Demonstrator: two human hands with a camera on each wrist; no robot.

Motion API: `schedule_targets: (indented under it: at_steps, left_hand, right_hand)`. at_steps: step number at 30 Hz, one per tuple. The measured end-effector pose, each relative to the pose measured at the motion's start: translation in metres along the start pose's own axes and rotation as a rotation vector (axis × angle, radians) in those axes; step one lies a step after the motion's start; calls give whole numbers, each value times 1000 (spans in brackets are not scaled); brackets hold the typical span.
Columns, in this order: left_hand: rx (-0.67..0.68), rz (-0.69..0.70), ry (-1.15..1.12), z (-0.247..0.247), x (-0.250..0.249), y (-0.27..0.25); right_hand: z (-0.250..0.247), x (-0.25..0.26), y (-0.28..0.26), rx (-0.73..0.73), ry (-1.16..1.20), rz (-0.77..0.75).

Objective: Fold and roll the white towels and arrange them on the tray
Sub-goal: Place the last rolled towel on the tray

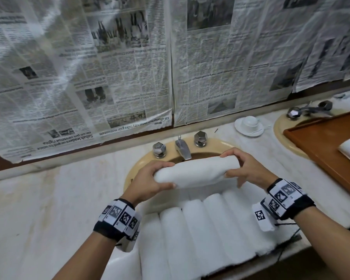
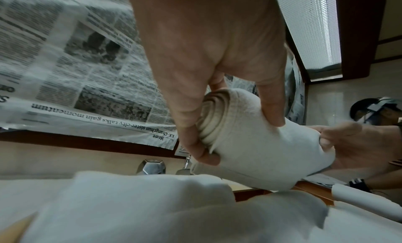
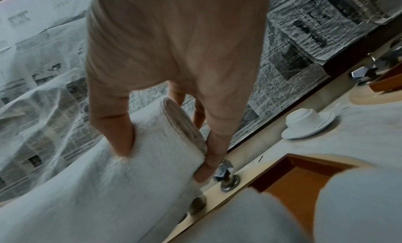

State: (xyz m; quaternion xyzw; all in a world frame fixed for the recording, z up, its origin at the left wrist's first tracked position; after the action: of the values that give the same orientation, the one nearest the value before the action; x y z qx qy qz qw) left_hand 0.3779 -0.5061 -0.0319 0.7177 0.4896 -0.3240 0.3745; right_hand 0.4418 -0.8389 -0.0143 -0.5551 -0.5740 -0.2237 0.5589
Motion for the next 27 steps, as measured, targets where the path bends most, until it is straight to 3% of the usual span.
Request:
schedule_targets:
  at_steps: [6, 13, 20, 27]
  left_hand:
    - [-53, -6, 103, 52, 0, 54]
    - [47, 8, 263, 81, 15, 75]
    - [296, -124, 432, 92, 13, 95]
    - [471, -238, 659, 100, 9, 109]
  right_hand:
    - [-64, -14, 57, 27, -66, 3]
    - [-84, -40, 96, 84, -181, 36]
    - [-86, -59, 113, 143, -212, 114]
    - [-80, -68, 123, 84, -246, 135]
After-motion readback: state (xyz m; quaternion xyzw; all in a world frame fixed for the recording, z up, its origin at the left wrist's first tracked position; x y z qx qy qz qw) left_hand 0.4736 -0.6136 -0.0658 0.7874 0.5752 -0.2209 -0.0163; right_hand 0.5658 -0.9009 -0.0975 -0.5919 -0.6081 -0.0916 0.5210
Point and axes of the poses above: each hand's wrist, its own y-axis towards the middle knuckle, its own z-axis out of the palm, x = y × z, the point moved 1 cm from there along y, towards the middle knuckle, and after that the axes turned 14 degrees about z, right-handed, at the moved point
